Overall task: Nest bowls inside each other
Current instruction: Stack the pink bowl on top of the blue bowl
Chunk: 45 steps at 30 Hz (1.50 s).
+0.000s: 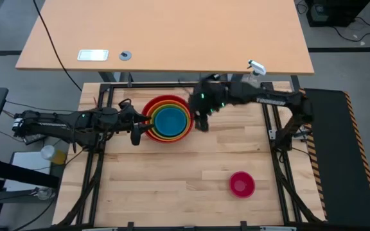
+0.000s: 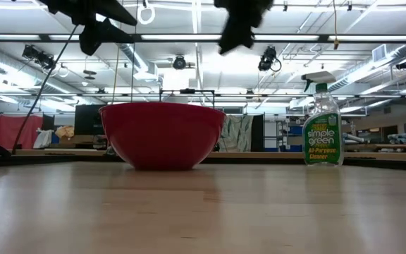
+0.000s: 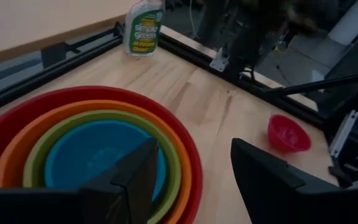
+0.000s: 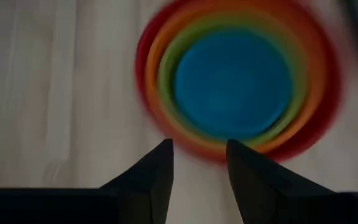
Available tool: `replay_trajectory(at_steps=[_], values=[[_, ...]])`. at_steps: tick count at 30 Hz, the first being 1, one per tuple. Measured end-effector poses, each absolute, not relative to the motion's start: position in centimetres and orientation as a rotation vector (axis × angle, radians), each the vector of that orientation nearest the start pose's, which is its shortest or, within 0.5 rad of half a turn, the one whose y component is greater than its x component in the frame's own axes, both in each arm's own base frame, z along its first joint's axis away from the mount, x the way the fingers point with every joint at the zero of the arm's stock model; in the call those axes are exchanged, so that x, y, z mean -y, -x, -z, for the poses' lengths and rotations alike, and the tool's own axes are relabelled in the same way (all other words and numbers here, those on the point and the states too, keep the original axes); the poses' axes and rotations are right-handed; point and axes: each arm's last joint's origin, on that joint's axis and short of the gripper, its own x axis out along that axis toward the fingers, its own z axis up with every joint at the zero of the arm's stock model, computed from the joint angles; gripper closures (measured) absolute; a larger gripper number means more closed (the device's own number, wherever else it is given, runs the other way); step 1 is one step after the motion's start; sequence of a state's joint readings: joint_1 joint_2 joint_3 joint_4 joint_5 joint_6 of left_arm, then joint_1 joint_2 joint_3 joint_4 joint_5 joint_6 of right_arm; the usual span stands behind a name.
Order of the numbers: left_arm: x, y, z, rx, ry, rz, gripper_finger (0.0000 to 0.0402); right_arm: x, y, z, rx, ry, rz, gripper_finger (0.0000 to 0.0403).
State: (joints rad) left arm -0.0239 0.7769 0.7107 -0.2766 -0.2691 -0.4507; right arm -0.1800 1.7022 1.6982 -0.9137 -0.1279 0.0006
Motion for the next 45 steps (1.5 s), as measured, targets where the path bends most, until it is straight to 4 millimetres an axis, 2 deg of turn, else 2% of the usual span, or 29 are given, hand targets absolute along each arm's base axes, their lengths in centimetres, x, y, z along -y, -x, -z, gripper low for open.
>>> replay_trajectory(at_steps=[3, 8, 12, 17, 20, 27, 34, 39, 45], values=[[-0.6, -17.0, -29.9, -0.288, 0.387, -0.331, 0.0194, 4.2, -33.5, -31.9, -0.984, -0.183, 0.023, 0.0247], [-0.9, -17.0, -29.9, -0.29, 0.36, -0.347, 0.0194, 1.1, -29.6, -28.3, -1.108, -0.25, -0.089, 0.0236], [-1.3, -17.0, -29.8, -0.296, 0.319, -0.371, 0.0194, -1.2, -26.7, -25.7, -1.21, -0.281, -0.186, 0.0203], [-1.8, -16.9, -29.9, -0.28, 0.268, -0.446, 0.0194, -3.7, -23.5, -21.6, -1.375, -0.245, -0.275, 0.0156], [-2.0, -16.9, -30.0, -0.277, 0.265, -0.459, 0.0194, -4.8, -22.2, -20.4, -1.441, -0.269, -0.293, 0.0141], [-2.0, -16.9, -30.0, -0.277, 0.244, -0.48, 0.0194, -7.6, -21.3, -20.6, -1.403, -0.203, -0.309, 0.014], [-2.1, -16.8, -30.0, -0.277, 0.229, -0.499, 0.0194, -10.4, -21.1, -19.3, -1.42, -0.04, -0.292, 0.0145], [-2.1, -16.8, -30.0, -0.282, 0.195, -0.511, 0.0194, -11.5, -21.2, -18.2, -1.453, -0.003, -0.263, 0.0171], [-2.1, -16.8, -30.0, -0.285, 0.177, -0.517, 0.0194, -12.2, -21.5, -16.8, -1.501, 0.007, -0.247, 0.0227]])
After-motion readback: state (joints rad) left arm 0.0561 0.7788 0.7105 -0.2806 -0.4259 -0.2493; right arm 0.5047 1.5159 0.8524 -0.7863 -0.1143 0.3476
